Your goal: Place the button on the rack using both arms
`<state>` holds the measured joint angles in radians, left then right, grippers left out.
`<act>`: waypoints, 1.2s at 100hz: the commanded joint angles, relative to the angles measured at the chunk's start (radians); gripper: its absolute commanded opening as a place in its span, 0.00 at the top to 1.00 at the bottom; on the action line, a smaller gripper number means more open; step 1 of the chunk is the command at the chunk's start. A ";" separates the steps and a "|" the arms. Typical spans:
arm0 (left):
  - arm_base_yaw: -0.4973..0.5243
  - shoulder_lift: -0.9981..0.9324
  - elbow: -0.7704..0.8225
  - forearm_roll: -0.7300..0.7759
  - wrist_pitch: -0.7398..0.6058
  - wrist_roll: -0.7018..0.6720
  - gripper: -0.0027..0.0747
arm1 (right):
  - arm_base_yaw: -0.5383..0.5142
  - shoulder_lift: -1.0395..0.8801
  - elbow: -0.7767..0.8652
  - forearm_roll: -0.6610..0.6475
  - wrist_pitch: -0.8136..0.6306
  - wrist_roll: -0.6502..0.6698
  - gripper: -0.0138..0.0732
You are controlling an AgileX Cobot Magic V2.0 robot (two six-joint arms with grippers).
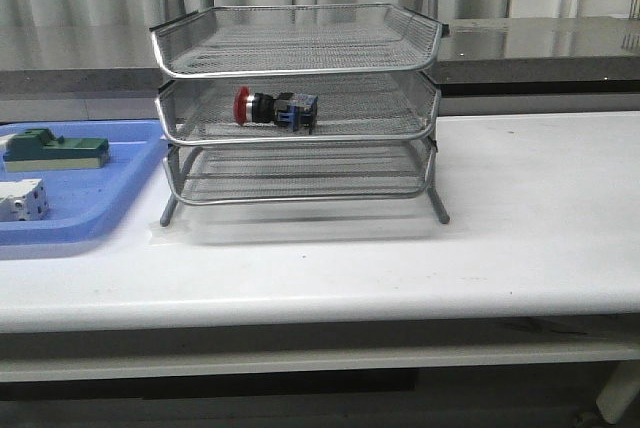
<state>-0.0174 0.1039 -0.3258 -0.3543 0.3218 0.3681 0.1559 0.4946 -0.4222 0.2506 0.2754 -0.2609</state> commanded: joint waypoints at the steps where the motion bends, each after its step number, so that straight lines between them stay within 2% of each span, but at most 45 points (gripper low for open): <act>1: 0.003 0.012 -0.025 -0.018 -0.081 -0.011 0.99 | -0.006 -0.068 -0.002 0.005 -0.074 0.002 0.91; 19: 0.003 0.012 -0.025 -0.018 -0.081 -0.011 0.99 | -0.006 -0.158 0.005 0.005 -0.047 0.002 0.91; 106: 0.003 0.012 -0.025 -0.018 -0.081 -0.011 0.99 | -0.006 -0.160 0.005 0.003 -0.048 0.002 0.91; 120: 0.003 0.012 -0.025 -0.018 -0.081 -0.011 0.99 | -0.006 -0.186 0.014 -0.043 -0.049 0.008 0.91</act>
<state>-0.0174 0.1039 -0.3258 -0.3543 0.3218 0.3681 0.1559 0.3162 -0.3908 0.2356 0.3019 -0.2579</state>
